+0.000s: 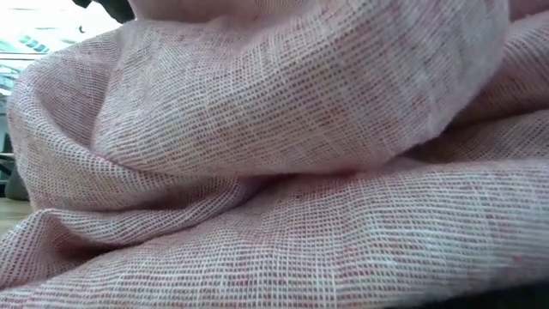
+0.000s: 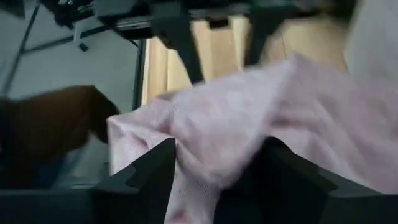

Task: Sort clothes
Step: Put the pink shirt into the laundry organizer bin, then move the black underwear to the right of the table

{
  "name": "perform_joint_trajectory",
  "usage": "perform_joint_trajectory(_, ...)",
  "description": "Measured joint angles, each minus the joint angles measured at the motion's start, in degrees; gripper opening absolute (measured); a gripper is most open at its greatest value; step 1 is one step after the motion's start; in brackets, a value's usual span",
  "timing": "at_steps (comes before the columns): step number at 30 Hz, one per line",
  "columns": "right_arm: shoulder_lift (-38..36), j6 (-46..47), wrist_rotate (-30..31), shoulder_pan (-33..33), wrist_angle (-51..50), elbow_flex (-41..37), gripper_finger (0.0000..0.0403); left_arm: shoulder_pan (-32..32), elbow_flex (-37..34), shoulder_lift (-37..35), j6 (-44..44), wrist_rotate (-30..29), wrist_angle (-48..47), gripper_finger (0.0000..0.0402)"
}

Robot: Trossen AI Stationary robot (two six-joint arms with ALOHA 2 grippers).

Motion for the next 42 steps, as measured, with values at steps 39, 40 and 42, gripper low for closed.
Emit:
perform_joint_trajectory(39, 4.2, 5.2, 8.0, 5.0, -37.8, 9.2, 0.0004, 0.8, 0.0, 0.0, 1.2, 1.2, 1.5, 0.0156)
perform_joint_trajectory(40, 4.2, 6.6, 10.1, 5.6, -41.4, 11.0, 0.0003, 0.8, 0.0, 0.0, 1.2, 1.2, 1.5, 0.0156)
perform_joint_trajectory(42, 4.2, 10.4, 14.2, 6.8, -49.8, 15.4, 0.0002, 0.8, 0.0, 0.0, 1.2, 1.2, 1.5, 0.0156)
